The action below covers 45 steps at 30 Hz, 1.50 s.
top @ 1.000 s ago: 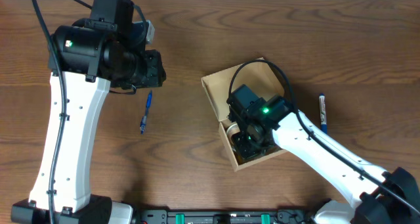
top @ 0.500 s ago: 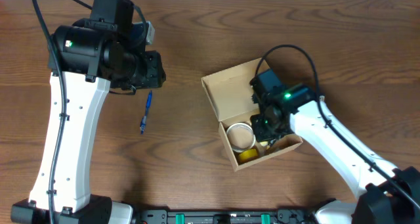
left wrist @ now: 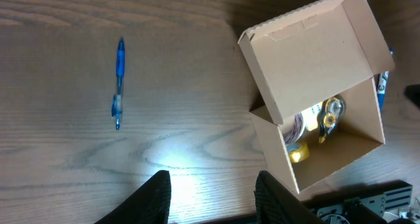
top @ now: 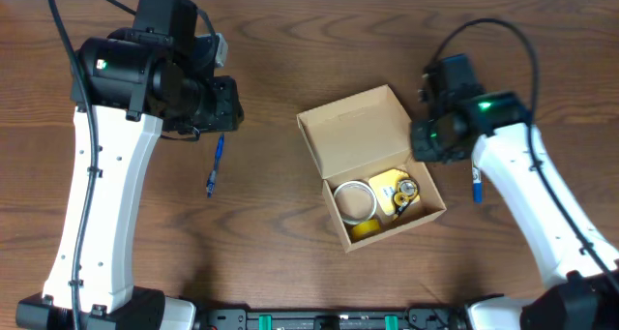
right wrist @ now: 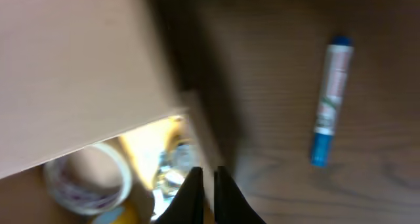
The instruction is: Pack container
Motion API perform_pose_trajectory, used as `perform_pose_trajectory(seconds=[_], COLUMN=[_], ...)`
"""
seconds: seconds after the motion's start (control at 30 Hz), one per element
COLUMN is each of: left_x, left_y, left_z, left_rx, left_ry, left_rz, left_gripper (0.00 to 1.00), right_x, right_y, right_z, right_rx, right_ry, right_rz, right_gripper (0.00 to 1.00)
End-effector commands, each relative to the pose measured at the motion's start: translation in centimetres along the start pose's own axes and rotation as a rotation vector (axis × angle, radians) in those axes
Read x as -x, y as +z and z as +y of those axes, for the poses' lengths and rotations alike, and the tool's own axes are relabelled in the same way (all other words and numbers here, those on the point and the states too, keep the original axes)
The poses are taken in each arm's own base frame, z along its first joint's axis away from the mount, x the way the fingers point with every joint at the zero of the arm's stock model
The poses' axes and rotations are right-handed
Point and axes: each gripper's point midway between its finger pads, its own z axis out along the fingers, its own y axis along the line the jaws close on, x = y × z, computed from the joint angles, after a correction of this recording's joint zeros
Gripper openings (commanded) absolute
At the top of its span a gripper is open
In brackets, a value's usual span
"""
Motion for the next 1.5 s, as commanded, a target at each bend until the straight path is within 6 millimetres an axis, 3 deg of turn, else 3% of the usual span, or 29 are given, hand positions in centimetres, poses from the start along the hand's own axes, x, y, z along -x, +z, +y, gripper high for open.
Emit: perform_pose_trajectory(seconds=[0.0, 0.17, 0.2, 0.33, 0.57, 0.7, 0.8, 0.93, 1.2, 1.47], left_x=[0.0, 0.2, 0.2, 0.1, -0.6, -0.8, -1.0, -1.1, -1.2, -1.6], left_y=[-0.4, -0.4, -0.4, -0.4, -0.4, -0.4, -0.4, -0.4, -0.4, -0.4], left_z=[0.0, -0.1, -0.1, 0.0, 0.6, 0.7, 0.7, 0.7, 0.7, 0.8], left_rx=[0.003, 0.001, 0.001, 0.002, 0.033, 0.037, 0.038, 0.038, 0.039, 0.044], left_ry=[0.022, 0.024, 0.024, 0.024, 0.031, 0.028, 0.027, 0.025, 0.024, 0.022], left_rz=[-0.017, -0.025, -0.025, -0.021, 0.007, 0.017, 0.023, 0.027, 0.031, 0.048], left_gripper=[0.43, 0.43, 0.43, 0.43, 0.43, 0.43, 0.43, 0.43, 0.43, 0.43], right_x=[0.6, 0.3, 0.1, -0.3, -0.4, 0.2, 0.5, 0.5, 0.2, -1.0], right_y=[0.2, 2.2, 2.9, 5.3, 9.4, 10.3, 10.3, 10.3, 10.4, 12.3], right_z=[-3.0, -5.9, -6.3, -6.5, -6.6, -7.2, -8.4, -10.6, -12.6, -12.7], right_rx=[-0.049, -0.076, -0.082, -0.094, -0.113, -0.118, -0.129, -0.132, -0.122, -0.122], right_ry=[0.044, 0.128, 0.138, 0.141, 0.136, 0.146, 0.171, 0.234, 0.304, 0.299], right_rz=[-0.001, 0.041, 0.064, 0.133, 0.202, 0.192, 0.177, 0.174, 0.179, 0.25], right_gripper=[0.07, 0.08, 0.12, 0.23, 0.33, 0.45, 0.48, 0.49, 0.32, 0.38])
